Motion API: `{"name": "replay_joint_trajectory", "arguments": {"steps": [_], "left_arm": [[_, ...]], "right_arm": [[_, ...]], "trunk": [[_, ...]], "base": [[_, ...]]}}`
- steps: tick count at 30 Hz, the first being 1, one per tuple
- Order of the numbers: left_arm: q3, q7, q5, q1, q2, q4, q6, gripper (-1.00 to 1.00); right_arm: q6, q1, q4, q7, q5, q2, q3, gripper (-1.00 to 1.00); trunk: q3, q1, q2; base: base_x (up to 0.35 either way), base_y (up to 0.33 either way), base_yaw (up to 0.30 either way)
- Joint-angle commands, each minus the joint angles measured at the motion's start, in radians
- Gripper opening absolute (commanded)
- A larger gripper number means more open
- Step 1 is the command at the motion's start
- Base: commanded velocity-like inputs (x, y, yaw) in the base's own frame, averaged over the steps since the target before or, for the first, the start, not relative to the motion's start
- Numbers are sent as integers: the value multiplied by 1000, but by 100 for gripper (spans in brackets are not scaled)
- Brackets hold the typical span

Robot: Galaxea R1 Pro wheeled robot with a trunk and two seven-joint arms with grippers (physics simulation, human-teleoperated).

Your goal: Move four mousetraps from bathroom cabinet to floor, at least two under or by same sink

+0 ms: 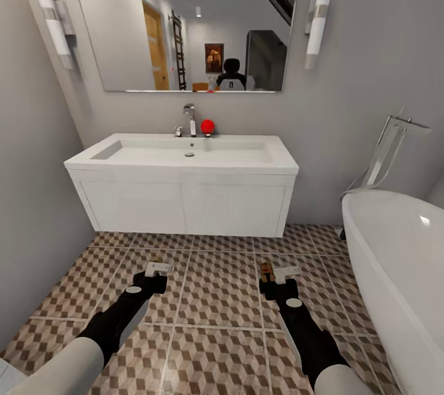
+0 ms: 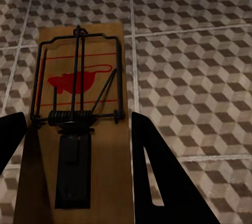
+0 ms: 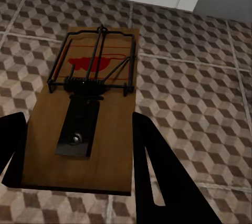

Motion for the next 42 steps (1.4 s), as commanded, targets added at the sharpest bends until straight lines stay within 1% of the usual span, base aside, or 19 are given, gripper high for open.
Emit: {"name": "replay_joint_trajectory", "arguments": {"steps": [1, 27, 33, 42], "left_arm": [[-9, 10, 10, -1, 2, -2, 4, -100], [-10, 10, 10, -1, 1, -1, 4, -100], [-10, 10, 9, -1, -7, 12, 4, -100], [-10, 10, 9, -1, -9, 13, 4, -100]], "right_arm": [[7, 0, -2, -1, 6, 0, 0, -100], [7, 0, -2, -1, 6, 0, 0, -100], [7, 0, -2, -1, 6, 0, 0, -100], [7, 0, -1, -1, 6, 0, 0, -100]], "trunk": [[-6, 4, -8], [-129, 103, -190], [-157, 126, -232], [-199, 161, -295]], "base": [[0, 0, 0], [0, 0, 0], [0, 0, 0], [0, 0, 0]]}}
